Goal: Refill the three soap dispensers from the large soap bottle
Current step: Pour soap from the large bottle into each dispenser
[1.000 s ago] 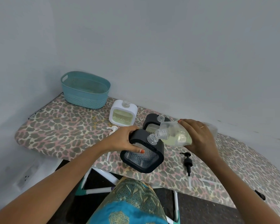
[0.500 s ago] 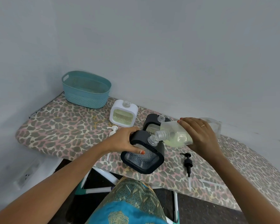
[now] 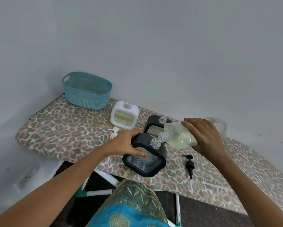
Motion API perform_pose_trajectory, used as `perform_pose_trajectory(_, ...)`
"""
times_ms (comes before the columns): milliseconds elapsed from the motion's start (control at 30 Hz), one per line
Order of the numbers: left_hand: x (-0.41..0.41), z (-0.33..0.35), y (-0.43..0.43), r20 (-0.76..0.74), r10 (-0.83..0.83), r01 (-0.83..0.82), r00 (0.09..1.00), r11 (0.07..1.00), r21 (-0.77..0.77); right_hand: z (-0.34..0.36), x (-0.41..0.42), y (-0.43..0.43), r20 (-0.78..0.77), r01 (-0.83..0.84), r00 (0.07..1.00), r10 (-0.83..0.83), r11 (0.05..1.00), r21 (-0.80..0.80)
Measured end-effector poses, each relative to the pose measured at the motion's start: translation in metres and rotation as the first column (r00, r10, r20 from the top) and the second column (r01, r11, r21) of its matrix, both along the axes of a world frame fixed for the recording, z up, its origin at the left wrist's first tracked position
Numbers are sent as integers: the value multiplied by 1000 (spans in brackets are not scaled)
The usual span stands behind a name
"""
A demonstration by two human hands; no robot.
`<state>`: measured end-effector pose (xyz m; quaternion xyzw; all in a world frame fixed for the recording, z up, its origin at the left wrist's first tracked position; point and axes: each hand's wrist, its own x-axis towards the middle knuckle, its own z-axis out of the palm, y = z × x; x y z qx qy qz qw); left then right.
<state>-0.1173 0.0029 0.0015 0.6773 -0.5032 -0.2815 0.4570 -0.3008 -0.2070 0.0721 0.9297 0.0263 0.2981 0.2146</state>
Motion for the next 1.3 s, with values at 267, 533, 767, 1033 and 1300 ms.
perform_pose_trajectory(267,0,0,1,14,6,-6,1000,1000,3,6,-2,0,7,8,1000,-8,1000,-19)
perform_pose_trajectory(533,0,0,3,3,9,-9,1000,1000,12,12,-3,0,-4,12,1000,-12,999,-36)
perform_pose_trajectory(767,0,0,2,-6,15,-15,1000,1000,2,16,-4,-1,-2,25,1000,-25,999,-41)
perform_pose_trajectory(1033,0,1,2,-12,16,-16,1000,1000,-1,17,-5,-3,-2,25,1000,-25,998,-57)
perform_pose_trajectory(1300,-1,-1,3,-17,23,-23,1000,1000,-2,19,-7,-6,-2,27,1000,-27,998,-53)
